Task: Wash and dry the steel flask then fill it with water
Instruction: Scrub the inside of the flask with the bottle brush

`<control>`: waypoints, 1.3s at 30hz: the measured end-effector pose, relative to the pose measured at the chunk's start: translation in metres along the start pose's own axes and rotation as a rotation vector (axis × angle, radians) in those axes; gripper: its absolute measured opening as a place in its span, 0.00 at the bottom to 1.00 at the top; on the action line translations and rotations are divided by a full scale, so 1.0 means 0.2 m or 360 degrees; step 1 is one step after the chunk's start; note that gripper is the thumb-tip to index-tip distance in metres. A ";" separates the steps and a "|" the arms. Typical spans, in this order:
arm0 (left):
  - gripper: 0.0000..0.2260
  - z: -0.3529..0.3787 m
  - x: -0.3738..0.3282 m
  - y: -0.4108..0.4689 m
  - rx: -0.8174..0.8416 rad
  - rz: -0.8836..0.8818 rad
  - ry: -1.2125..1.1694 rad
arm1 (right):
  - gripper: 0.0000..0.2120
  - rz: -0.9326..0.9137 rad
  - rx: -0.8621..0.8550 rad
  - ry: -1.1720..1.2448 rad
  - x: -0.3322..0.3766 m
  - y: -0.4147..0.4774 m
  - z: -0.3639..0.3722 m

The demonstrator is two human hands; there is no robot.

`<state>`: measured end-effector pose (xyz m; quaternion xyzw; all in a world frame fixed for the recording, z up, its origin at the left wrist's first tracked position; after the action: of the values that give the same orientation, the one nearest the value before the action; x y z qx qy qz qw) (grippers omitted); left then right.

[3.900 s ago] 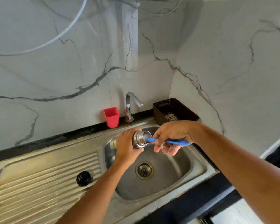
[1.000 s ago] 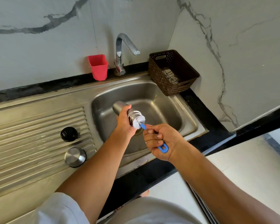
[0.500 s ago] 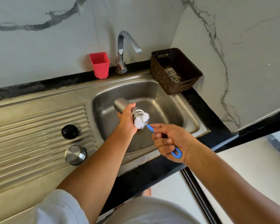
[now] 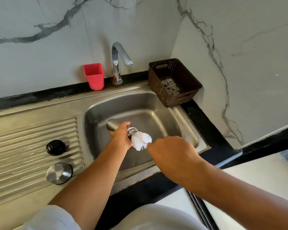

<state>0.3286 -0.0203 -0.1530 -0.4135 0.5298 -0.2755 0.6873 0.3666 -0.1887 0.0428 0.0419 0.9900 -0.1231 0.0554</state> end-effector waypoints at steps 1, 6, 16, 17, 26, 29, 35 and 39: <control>0.44 0.01 0.03 -0.01 -0.0048 0.0015 -0.0015 | 0.23 -0.0024 0.0003 -0.0050 -0.02 0.01 0.01; 0.47 0.16 0.17 0.03 0.0023 -0.0005 0.0035 | 0.23 0.0009 0.0050 -0.0196 -0.12 0.13 0.10; 0.49 0.21 -0.02 0.07 0.0066 0.0032 -0.0022 | 0.22 -0.0030 -0.0057 -0.0119 -0.21 0.10 -0.07; 0.44 0.20 -0.04 -0.03 0.0031 0.0075 -0.0066 | 0.23 -0.0038 -0.0064 -0.0125 -0.20 0.13 -0.05; 0.49 0.17 -0.06 0.12 0.0207 -0.0057 -0.0074 | 0.13 0.0279 0.0035 0.0882 -0.27 0.25 0.05; 0.55 0.16 -0.10 0.26 0.0095 -0.0066 -0.0135 | 0.13 0.0486 0.0147 0.1425 -0.33 0.26 0.06; 0.44 0.19 -0.06 0.16 0.0149 -0.0183 -0.0118 | 0.15 0.1189 0.0376 0.2376 -0.28 0.41 0.29; 0.12 0.20 -0.07 0.05 0.0439 -0.0288 -0.0220 | 0.08 0.1506 0.0611 0.3506 -0.22 0.43 0.35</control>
<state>0.3626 0.0079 -0.1500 -0.3794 0.3991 -0.3772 0.7447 0.4255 -0.1252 -0.0401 0.4890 0.3594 -0.1338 -0.7835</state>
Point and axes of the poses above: each hand's wrist, its own y-axis towards the middle knuckle, its own z-axis out of the palm, x = y × z, the point moved 3 cm from there along y, towards the middle knuckle, and after that the axes turned 10 degrees about -x, right-handed, at the moved point
